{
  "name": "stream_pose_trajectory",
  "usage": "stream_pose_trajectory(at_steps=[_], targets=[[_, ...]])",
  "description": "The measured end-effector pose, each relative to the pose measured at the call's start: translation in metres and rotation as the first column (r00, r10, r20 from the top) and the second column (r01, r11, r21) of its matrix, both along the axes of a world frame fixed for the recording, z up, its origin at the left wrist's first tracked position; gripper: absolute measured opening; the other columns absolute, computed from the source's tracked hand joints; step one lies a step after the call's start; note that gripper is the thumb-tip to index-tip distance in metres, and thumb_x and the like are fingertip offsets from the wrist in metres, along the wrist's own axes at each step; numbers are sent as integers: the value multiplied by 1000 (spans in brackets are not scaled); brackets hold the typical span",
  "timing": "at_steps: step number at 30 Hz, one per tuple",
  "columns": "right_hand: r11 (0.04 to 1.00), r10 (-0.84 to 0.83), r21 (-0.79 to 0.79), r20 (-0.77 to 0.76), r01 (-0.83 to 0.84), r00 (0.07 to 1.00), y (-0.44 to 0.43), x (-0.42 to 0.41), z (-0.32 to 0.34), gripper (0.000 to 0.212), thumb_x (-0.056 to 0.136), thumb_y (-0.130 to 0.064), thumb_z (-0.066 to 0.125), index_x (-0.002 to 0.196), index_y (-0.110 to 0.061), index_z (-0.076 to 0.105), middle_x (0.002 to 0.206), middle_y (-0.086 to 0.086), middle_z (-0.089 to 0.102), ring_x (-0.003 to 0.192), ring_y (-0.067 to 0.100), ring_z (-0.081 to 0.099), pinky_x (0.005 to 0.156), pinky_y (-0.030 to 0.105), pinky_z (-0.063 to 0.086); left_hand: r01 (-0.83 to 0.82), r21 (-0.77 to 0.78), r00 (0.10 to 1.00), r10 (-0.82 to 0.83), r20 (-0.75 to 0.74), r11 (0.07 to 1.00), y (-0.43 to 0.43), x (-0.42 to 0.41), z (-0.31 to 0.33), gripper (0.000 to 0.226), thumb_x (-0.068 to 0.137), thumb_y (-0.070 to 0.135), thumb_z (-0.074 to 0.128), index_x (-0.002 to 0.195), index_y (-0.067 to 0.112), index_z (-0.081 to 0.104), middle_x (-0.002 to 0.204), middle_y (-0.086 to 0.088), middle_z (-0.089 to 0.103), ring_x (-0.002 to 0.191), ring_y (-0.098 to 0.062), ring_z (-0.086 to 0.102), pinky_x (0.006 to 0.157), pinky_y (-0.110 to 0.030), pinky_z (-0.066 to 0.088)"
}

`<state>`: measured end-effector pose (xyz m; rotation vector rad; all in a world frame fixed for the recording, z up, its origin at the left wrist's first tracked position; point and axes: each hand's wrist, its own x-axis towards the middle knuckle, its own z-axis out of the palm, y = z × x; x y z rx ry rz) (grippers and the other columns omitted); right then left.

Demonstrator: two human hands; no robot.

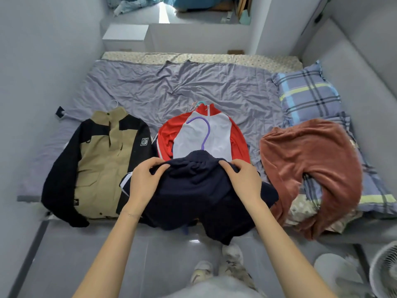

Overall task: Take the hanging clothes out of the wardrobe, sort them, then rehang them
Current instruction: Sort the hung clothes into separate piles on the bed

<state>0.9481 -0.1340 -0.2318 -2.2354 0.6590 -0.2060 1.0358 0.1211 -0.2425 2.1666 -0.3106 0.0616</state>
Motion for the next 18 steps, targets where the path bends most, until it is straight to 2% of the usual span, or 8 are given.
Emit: stream_pose_trajectory(at_steps=[4, 9, 12, 14, 18], targets=[[1000, -17, 6, 28, 16, 999, -17, -30, 13, 43, 85, -64, 55, 68, -25, 62, 64, -8, 61, 66, 7, 56, 59, 29, 43, 25, 32, 1000, -25, 16, 999, -12, -26, 18, 22, 87, 33, 67, 78, 52, 62, 88, 30, 66, 88, 6, 62, 77, -4, 40], [999, -41, 0, 57, 41, 998, -61, -60, 26, 46, 84, -65, 56, 71, -22, 64, 68, -6, 63, 69, 5, 57, 57, 23, 39, 47, 33, 998, -48, 33, 998, -57, -49, 28, 3, 87, 36, 66, 85, 36, 68, 89, 23, 68, 90, 1, 62, 80, -15, 44], [998, -58, -14, 57, 59, 997, -97, -79, 32, 42, 85, -64, 57, 67, -26, 61, 62, -13, 59, 63, 4, 54, 54, 21, 32, 62, 40, 998, -64, 27, 997, -97, -64, 33, 9, 87, 32, 68, 80, 37, 67, 87, 25, 67, 88, 3, 61, 77, -6, 39], [999, -49, -20, 56, 50, 997, -126, -94, 33, 42, 85, -64, 57, 69, -26, 62, 62, -13, 59, 64, 8, 52, 55, 25, 34, 53, 40, 998, -54, 17, 998, -126, -78, 35, 17, 87, 28, 70, 77, 40, 64, 87, 30, 66, 88, 6, 59, 75, -2, 37], [998, -19, -52, 30, 20, 999, -194, -126, 36, 47, 85, -67, 54, 63, -26, 53, 60, -9, 56, 69, 17, 52, 60, 32, 33, 46, 27, 999, -46, -10, 999, -194, -112, 33, 17, 88, 26, 69, 76, 35, 64, 84, 26, 66, 82, 6, 59, 72, -5, 39]])
